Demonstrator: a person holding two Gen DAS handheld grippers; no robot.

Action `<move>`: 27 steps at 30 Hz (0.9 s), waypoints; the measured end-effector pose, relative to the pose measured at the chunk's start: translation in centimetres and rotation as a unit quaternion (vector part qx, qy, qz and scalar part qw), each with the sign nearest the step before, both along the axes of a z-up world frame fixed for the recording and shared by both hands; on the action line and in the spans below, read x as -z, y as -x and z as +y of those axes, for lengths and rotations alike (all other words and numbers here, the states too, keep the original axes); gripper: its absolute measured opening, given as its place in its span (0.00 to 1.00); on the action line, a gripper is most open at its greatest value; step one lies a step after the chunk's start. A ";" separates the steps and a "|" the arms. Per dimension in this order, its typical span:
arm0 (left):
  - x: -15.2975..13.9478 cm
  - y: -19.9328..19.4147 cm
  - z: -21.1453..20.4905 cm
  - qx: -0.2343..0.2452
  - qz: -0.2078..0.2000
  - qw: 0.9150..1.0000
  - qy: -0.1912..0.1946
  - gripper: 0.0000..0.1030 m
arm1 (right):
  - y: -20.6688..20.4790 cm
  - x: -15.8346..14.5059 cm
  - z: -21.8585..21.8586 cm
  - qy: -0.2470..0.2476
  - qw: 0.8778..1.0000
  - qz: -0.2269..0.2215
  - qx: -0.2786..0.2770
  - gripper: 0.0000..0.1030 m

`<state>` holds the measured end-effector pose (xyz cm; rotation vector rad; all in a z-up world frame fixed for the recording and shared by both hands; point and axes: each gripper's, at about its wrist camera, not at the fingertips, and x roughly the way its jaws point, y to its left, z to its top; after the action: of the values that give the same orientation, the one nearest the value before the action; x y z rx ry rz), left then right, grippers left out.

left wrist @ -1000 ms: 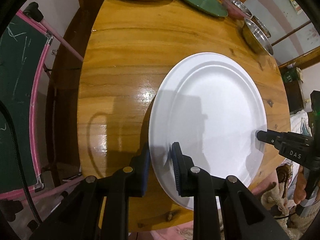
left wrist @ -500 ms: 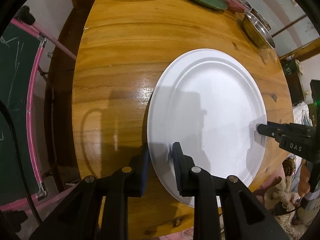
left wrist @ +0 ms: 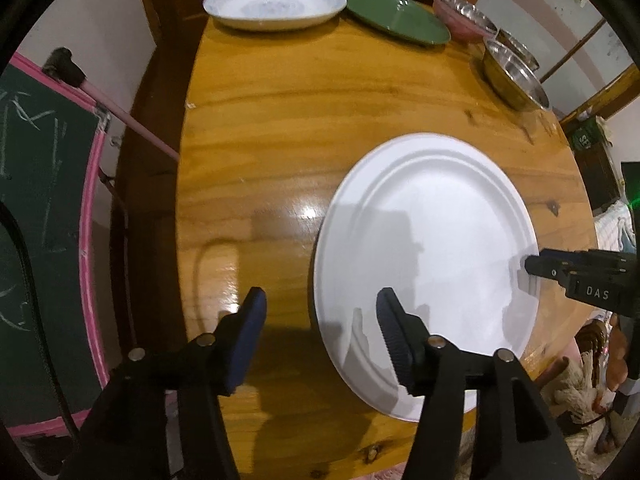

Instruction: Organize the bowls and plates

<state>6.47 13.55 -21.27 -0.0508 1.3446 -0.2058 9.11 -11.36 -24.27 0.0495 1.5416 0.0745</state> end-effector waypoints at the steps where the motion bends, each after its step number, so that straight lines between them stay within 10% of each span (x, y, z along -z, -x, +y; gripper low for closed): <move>1: -0.5 0.1 0.0 -0.003 -0.010 1.000 -0.005 0.59 | 0.1 -0.1 -0.2 -0.003 1.000 0.000 0.003 0.32; 12: -8.0 2.6 -1.1 -0.026 -0.144 0.989 -0.033 0.70 | 1.3 -4.3 -1.3 -0.026 0.999 -0.039 -0.010 0.32; 27: -22.8 4.1 -4.2 -0.058 -0.303 0.951 -0.010 0.80 | 3.2 -21.0 -3.5 -0.074 0.974 -0.206 -0.053 0.32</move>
<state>2.38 9.36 1.53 -0.0442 0.7263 -0.0943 5.93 -14.82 -3.23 0.0655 1.1209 0.2692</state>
